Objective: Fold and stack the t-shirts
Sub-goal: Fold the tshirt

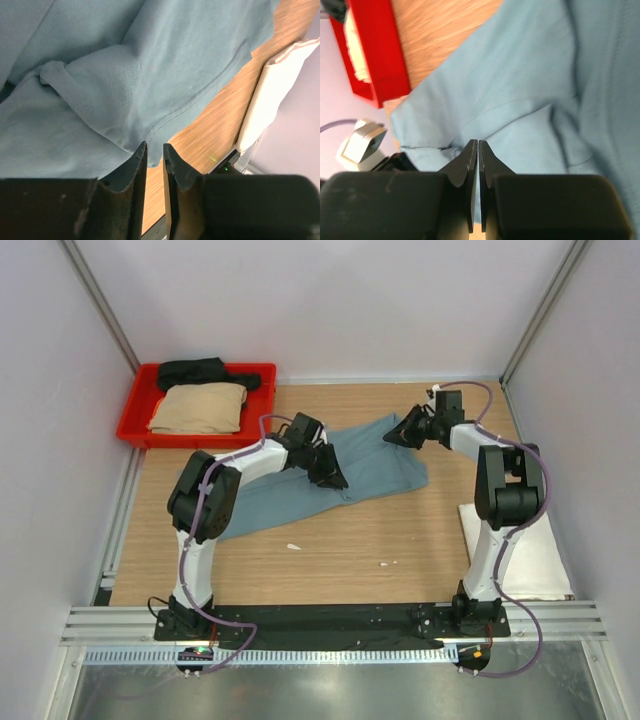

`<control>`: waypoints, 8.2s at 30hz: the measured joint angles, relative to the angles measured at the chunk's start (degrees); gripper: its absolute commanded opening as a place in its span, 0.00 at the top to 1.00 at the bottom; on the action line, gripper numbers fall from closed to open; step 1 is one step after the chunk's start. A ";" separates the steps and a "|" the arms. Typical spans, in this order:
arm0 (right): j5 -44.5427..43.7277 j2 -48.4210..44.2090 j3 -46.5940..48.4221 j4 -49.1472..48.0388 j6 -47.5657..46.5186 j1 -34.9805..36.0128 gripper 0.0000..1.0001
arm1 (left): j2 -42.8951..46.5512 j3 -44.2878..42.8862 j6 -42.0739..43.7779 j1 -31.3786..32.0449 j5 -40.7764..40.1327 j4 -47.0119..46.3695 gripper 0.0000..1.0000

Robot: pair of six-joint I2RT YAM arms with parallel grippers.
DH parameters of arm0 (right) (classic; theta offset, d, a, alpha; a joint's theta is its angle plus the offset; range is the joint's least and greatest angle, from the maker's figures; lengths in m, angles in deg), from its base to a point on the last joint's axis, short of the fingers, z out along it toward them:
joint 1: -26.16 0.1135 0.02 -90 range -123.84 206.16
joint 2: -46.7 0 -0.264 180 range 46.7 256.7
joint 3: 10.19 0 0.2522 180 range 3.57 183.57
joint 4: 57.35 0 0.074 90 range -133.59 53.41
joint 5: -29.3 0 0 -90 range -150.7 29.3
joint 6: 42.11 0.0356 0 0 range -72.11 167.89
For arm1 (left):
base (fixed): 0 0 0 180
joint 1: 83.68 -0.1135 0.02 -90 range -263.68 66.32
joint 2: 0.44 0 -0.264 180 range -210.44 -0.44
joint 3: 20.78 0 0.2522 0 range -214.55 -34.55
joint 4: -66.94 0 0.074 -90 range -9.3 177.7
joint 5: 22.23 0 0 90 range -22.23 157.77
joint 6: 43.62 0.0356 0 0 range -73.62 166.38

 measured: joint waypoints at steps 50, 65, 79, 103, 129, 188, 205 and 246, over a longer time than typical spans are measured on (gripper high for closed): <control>-40.28 1.68 20.02 28.02 -6.82 10.14 0.00 | 28.96 1.03 11.45 -10.91 -19.50 20.98 0.55; -57.09 15.58 31.65 33.79 6.14 22.10 0.00 | 20.87 14.95 19.65 -10.99 -27.76 26.25 0.42; -58.03 20.09 35.45 30.56 -2.60 21.16 0.00 | 13.03 14.23 16.33 -5.66 -28.33 26.95 0.43; -39.12 26.38 48.70 27.17 -28.85 17.46 0.00 | 6.69 -5.29 2.80 10.36 -0.90 23.28 0.42; -44.28 19.30 43.52 28.20 -25.00 20.87 0.28 | 45.35 23.41 3.28 -18.86 -5.57 26.40 0.45; -15.13 -70.64 -54.93 32.85 8.68 22.80 0.47 | 29.05 42.53 0.98 2.43 -0.44 14.78 0.70; -14.75 -73.37 -61.13 30.73 12.33 22.80 0.51 | 29.27 43.89 -3.43 2.49 2.45 10.54 0.57; -12.20 -74.27 -63.65 26.71 13.64 22.82 0.59 | 35.21 51.71 -4.79 3.43 0.09 -5.99 0.72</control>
